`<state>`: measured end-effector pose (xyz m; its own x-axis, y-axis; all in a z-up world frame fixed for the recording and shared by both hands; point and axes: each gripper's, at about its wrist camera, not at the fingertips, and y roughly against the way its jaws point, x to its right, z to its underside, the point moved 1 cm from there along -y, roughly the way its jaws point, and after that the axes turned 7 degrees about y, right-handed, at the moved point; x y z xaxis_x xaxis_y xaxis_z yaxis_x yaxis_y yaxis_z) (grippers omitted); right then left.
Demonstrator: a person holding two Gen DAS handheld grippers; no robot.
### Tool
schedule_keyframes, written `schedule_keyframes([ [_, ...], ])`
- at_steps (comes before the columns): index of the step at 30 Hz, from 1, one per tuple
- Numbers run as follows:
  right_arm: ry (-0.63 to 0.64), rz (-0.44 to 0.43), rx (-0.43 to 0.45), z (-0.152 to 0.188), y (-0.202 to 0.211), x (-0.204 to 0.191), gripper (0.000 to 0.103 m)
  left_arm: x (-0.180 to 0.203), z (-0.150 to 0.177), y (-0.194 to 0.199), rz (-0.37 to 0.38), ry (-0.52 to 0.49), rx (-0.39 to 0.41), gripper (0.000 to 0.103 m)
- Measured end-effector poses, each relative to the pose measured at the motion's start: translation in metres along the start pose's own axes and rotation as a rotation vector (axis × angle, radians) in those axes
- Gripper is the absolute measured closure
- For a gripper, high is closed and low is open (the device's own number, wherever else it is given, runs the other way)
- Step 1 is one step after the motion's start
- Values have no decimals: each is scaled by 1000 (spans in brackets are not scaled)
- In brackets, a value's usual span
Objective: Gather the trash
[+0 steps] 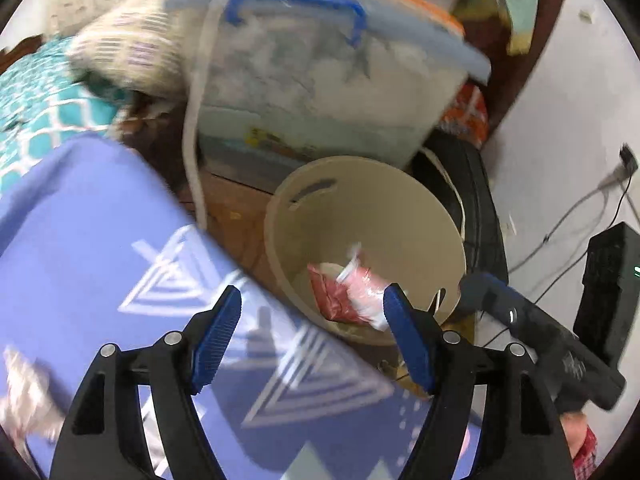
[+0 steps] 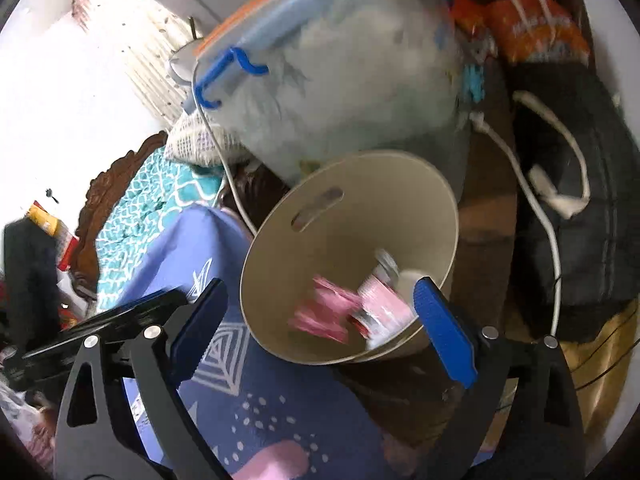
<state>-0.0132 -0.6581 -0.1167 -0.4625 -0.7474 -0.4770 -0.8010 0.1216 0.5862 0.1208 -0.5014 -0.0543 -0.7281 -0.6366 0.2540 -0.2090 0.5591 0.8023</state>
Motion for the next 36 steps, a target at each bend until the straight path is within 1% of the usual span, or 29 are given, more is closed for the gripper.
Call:
schedule_keyframes([
  [1,7,3,1,0,0,-2,10,-6,6,15,3,21,29,33],
  [3,19,35,10,2,2,-8,12,-17,19,44,10,46,80,33],
  [5,33,71,62,4,12,-17,15,-32,39,77,0,58,139,33],
  [6,37,73,91,5,17,-24,15,-40,51,94,-14,60,163,33],
  [8,46,40,126,9,25,-41,16,-53,68,118,-33,63,200,33],
  [10,95,-12,145,18,30,-74,17,-66,89,146,-56,66,240,33],
  [12,152,-63,143,29,30,-108,20,-79,108,169,-82,76,268,33],
  [13,180,-99,127,36,28,-127,22,-90,123,185,-97,86,290,33],
  [14,204,-142,100,43,24,-146,28,-96,131,193,-109,92,302,33],
  [15,222,-180,72,49,20,-160,32,-103,140,201,-126,99,314,33],
  [17,263,-261,-9,64,7,-194,46,-125,165,221,-163,131,334,33],
  [18,280,-286,-40,70,2,-207,49,-140,182,231,-179,158,339,33],
  [19,302,-309,-73,77,-4,-220,53,-149,191,236,-191,174,340,33],
  [20,325,-324,-102,83,-10,-232,55,-162,205,243,-211,198,343,33],
  [23,364,-351,-172,96,-28,-259,56,-199,240,261,-259,282,335,36],
  [24,361,-363,-196,100,-33,-263,56,-212,253,267,-264,322,330,39],
  [26,354,-390,-236,105,-40,-275,56,-228,266,275,-262,370,328,39],
  [30,378,-454,-292,119,-49,-313,54,-252,282,286,-277,436,338,39],
  [33,408,-511,-317,129,-52,-346,54,-267,288,289,-252,492,340,39],
  [36,458,-554,-320,133,-51,-384,50,-276,292,289,-244,529,340,39],
])
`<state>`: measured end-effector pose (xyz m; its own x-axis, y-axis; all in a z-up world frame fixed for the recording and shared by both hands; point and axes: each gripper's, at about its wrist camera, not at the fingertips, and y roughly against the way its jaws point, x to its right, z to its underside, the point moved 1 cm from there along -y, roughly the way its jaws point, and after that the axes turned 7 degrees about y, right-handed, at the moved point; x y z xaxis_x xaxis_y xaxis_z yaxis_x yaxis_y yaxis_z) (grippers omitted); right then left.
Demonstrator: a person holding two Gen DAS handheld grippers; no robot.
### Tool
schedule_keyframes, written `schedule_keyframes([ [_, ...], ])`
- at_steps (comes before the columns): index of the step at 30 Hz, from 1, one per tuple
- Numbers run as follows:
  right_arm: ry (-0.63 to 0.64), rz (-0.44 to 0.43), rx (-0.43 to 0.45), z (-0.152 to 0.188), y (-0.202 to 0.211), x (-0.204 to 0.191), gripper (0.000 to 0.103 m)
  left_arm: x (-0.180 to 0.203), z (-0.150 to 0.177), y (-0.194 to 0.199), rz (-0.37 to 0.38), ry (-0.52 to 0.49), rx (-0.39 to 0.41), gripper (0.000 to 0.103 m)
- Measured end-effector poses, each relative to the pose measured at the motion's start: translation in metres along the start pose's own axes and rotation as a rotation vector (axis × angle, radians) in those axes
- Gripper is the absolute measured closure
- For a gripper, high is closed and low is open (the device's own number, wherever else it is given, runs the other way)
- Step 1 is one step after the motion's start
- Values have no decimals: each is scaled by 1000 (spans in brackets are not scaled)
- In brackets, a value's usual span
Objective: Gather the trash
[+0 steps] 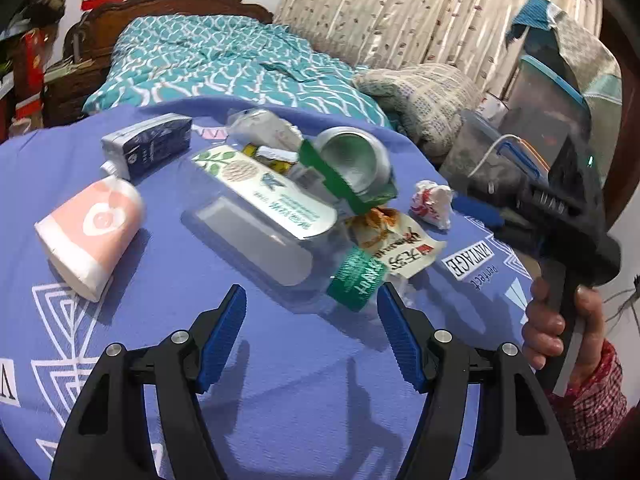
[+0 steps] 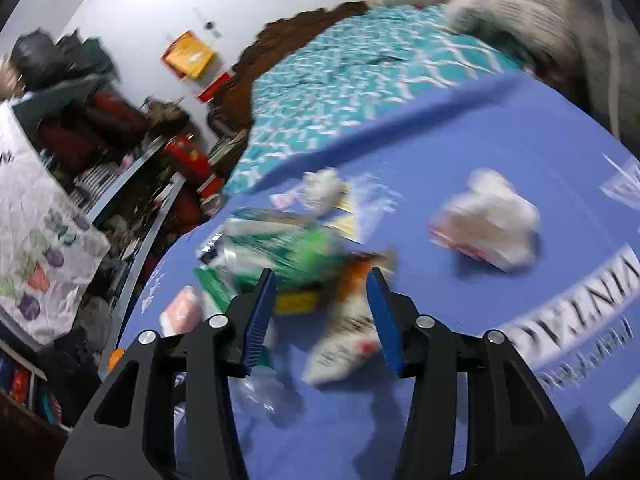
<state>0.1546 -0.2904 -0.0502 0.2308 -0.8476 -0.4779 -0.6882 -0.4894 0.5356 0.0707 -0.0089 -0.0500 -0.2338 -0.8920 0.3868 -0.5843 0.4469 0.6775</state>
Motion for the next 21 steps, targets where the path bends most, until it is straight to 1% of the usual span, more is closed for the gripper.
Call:
schedule_keyframes([
  [2,74,-7,-23,-19,-15,-24,48,-4,1,-1,-2,15,-10,39],
  [4,153,-28,-93,-41,-44,-46,47,-4,3,-2,-1,21,-17,39],
  [6,198,-67,-215,-58,-76,-58,47,-4,4,-1,-3,17,-16,39],
  [8,233,-76,-342,-70,-110,-65,47,-5,6,1,-5,9,-15,39],
  [10,273,-85,-448,-71,-134,-66,47,-4,6,3,-4,11,-16,39],
  [11,300,-76,-485,-68,-140,-66,47,-3,6,4,3,11,-18,38],
  [13,348,-67,-525,-62,-140,-66,47,0,8,5,12,1,-23,38],
  [14,374,-63,-533,-57,-132,-64,47,1,7,5,13,-4,-25,37],
  [16,397,-56,-524,-49,-114,-55,47,4,7,2,20,-12,-33,30],
  [17,387,-82,-528,-41,-100,-47,46,6,6,-1,28,-9,-40,25],
  [18,380,-99,-531,-35,-90,-41,46,7,5,-4,34,-7,-46,22],
  [19,379,-100,-528,-29,-80,-35,46,10,4,-9,40,-4,-56,22],
  [20,380,-96,-506,-21,-64,-30,46,13,3,-14,41,-2,-66,20],
  [21,373,-101,-482,-15,-49,-24,45,16,1,-19,36,2,-75,16],
])
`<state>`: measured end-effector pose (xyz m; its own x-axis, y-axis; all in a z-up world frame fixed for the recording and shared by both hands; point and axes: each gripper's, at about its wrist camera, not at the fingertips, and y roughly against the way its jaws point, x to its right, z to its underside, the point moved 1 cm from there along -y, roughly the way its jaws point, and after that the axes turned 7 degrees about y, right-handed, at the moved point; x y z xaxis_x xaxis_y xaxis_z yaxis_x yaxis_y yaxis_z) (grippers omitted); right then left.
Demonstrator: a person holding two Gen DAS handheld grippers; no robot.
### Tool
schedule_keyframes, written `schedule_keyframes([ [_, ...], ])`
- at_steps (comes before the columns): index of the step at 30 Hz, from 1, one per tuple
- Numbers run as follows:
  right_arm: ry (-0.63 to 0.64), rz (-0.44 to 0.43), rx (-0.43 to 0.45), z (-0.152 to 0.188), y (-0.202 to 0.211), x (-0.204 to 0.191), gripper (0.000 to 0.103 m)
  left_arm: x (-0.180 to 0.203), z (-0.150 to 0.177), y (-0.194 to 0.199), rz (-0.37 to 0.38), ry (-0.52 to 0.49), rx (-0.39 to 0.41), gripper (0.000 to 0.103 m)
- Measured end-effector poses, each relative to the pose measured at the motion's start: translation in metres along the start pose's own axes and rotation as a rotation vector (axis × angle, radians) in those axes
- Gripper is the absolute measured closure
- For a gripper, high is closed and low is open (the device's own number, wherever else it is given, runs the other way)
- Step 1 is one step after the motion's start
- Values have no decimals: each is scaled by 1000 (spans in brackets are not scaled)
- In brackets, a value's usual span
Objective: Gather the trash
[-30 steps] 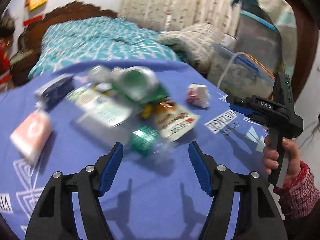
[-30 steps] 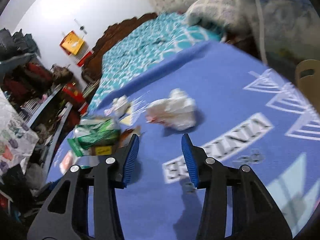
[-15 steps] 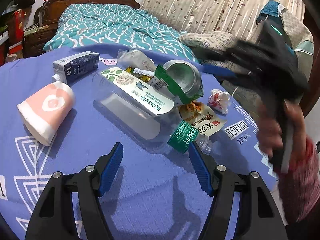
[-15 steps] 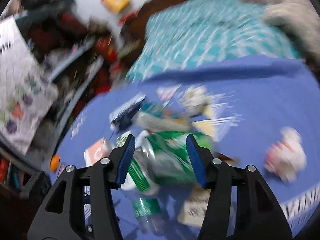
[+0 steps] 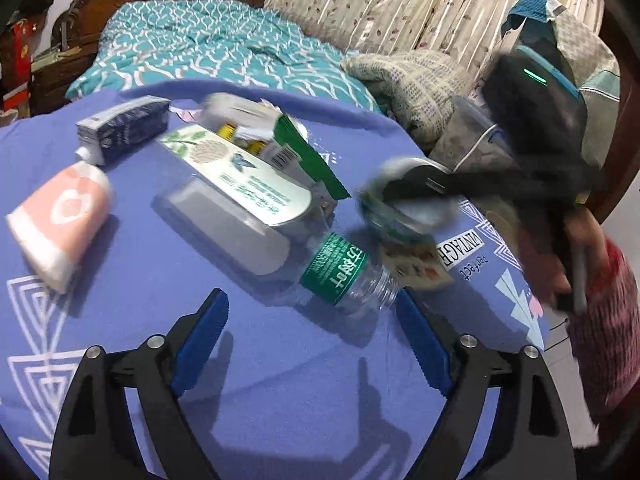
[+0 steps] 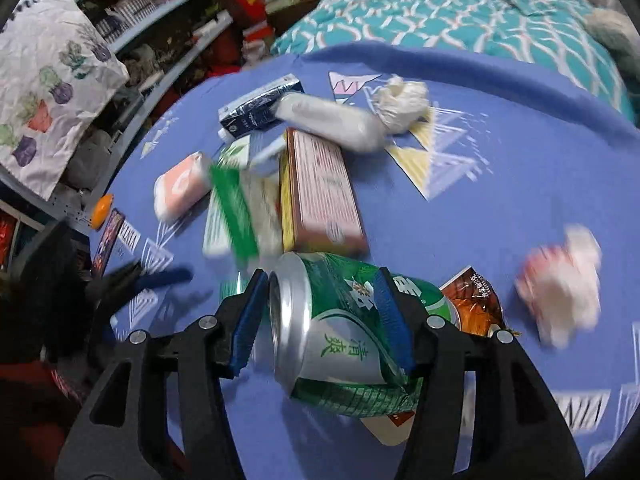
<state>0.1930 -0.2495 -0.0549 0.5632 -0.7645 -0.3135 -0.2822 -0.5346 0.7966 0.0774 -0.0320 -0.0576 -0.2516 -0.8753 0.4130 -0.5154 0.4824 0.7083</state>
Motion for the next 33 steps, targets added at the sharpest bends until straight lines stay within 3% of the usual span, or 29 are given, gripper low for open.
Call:
schedule_keyframes([
  [4,-72,8,156,38,45,11,40,13,-11,-27,-42,37,-18,12],
  [8,-151,44,312,67,80,24,40,17,-19,-53,-142,92,-18,11],
  [11,-194,26,397,76,92,26,39,8,-16,-58,-184,122,-27,32],
  [15,-151,59,429,67,89,8,37,-9,-9,-37,-230,124,-8,34],
  [18,-127,34,439,55,79,-4,36,-29,-1,-19,-257,139,-2,32],
  [26,-18,6,403,17,40,-55,36,-58,10,23,-295,151,36,26],
  [30,-77,-2,415,26,36,-51,36,-52,7,42,-297,128,90,25],
  [33,-151,-2,457,54,51,-37,36,-32,-1,55,-281,56,145,24],
])
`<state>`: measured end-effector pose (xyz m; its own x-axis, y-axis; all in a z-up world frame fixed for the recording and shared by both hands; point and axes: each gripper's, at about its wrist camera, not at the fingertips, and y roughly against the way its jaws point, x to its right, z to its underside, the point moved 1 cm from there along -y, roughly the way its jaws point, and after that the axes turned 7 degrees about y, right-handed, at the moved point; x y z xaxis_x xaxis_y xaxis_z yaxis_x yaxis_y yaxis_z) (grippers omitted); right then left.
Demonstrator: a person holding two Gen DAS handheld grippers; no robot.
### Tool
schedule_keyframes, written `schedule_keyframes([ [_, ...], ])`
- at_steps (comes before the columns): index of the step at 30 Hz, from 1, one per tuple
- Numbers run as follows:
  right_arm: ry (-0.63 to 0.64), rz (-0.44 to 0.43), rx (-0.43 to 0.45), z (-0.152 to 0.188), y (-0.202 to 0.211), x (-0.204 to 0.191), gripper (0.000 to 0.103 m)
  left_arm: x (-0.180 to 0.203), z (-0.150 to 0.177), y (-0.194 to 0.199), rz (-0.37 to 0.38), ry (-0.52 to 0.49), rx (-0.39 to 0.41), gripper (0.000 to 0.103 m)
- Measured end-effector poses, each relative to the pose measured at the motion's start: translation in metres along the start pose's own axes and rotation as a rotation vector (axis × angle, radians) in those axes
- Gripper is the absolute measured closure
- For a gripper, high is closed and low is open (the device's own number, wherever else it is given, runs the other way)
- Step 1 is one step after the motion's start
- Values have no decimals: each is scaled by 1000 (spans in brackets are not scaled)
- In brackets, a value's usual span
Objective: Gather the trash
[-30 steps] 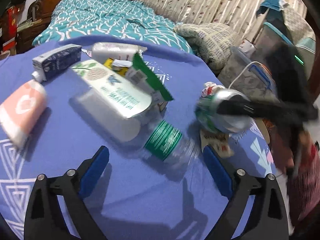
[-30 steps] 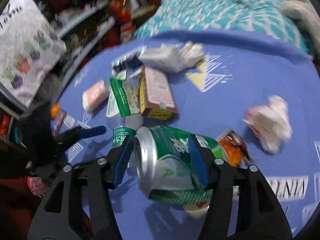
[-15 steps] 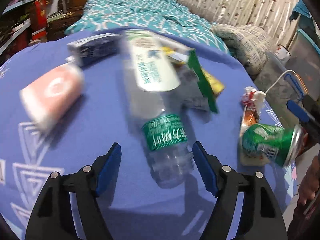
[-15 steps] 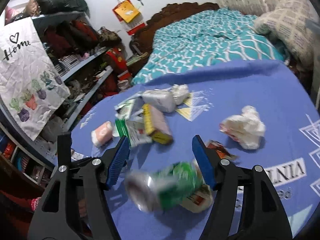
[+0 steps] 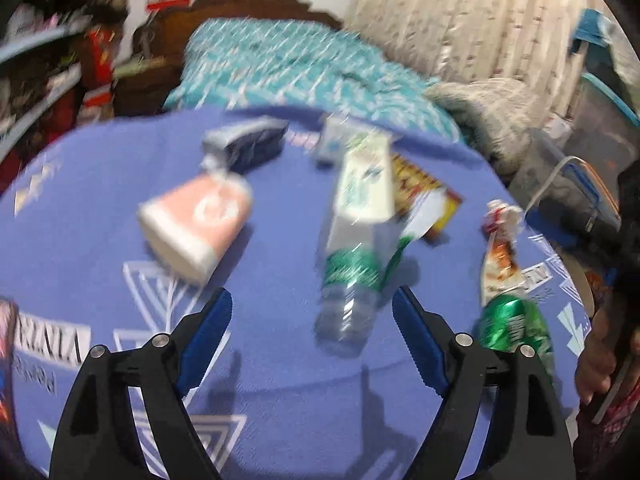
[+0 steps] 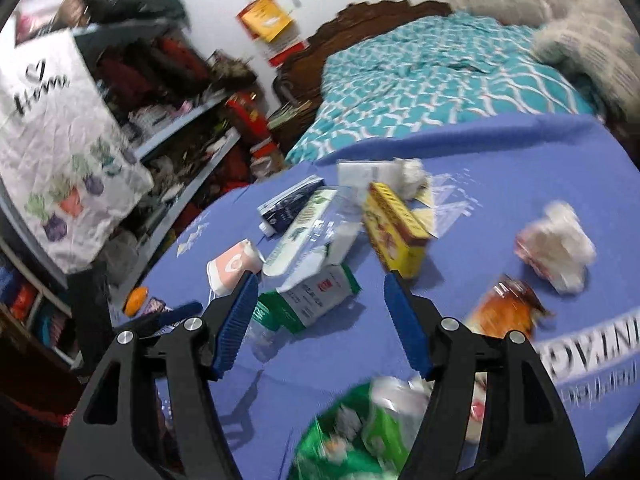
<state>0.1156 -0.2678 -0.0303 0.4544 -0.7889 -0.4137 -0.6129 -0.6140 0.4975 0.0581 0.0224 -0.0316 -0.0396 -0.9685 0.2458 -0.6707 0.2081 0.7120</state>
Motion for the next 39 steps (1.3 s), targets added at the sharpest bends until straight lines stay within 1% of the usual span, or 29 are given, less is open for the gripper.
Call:
schedule_keyframes([
  [1,-23,5,11,6,9,6,36,12,-5,2,17,-51,17,24],
  [4,-91,21,32,26,32,20,36,37,-9,-2,23,-143,48,26],
  [6,-120,32,42,37,43,26,36,55,-9,-13,22,-204,49,30],
  [8,-148,40,53,48,53,32,36,71,-5,-32,-5,-264,27,39],
  [9,-162,42,60,54,58,36,36,74,-5,-38,-15,-274,19,42],
  [10,-177,45,66,59,62,39,36,77,-4,-48,-25,-286,-1,53],
  [11,-191,46,70,63,65,42,36,79,-1,-53,-39,-296,-5,65],
  [12,-206,47,71,67,68,45,36,81,0,-55,-50,-310,3,94],
  [13,-228,44,70,73,70,50,36,83,2,-60,-43,-321,-25,101],
  [15,-271,19,58,84,69,53,35,81,2,-59,-28,-297,-35,102],
  [16,-284,-2,48,90,68,53,35,79,1,-55,-7,-285,-37,102],
  [18,-293,-36,29,101,65,48,35,75,1,-40,63,-261,-36,102],
  [19,-304,-71,16,106,62,45,35,75,2,-35,91,-252,-41,102],
  [21,-329,-127,-3,113,56,39,35,75,5,-23,184,-222,-66,102],
  [24,-358,-145,-25,119,48,37,35,84,11,-18,251,-221,-94,102],
  [27,-402,-171,-46,118,39,42,35,91,21,-19,282,-223,-130,102],
  [30,-437,-189,-87,114,23,49,36,96,31,-24,284,-233,-155,102],
  [31,-440,-206,-92,112,20,50,46,96,33,-25,282,-233,-161,102],
  [32,-449,-230,-101,110,15,51,74,96,34,-25,281,-230,-165,102],
  [34,-482,-289,-121,110,5,50,75,95,34,-23,280,-223,-161,102],
  [36,-468,-302,-109,109,6,42,78,94,32,-20,279,-218,-150,102],
  [37,-464,-313,-100,108,9,39,81,93,30,-18,280,-216,-145,102],
  [39,-476,-334,-69,105,17,36,82,94,26,-18,289,-207,-146,102],
])
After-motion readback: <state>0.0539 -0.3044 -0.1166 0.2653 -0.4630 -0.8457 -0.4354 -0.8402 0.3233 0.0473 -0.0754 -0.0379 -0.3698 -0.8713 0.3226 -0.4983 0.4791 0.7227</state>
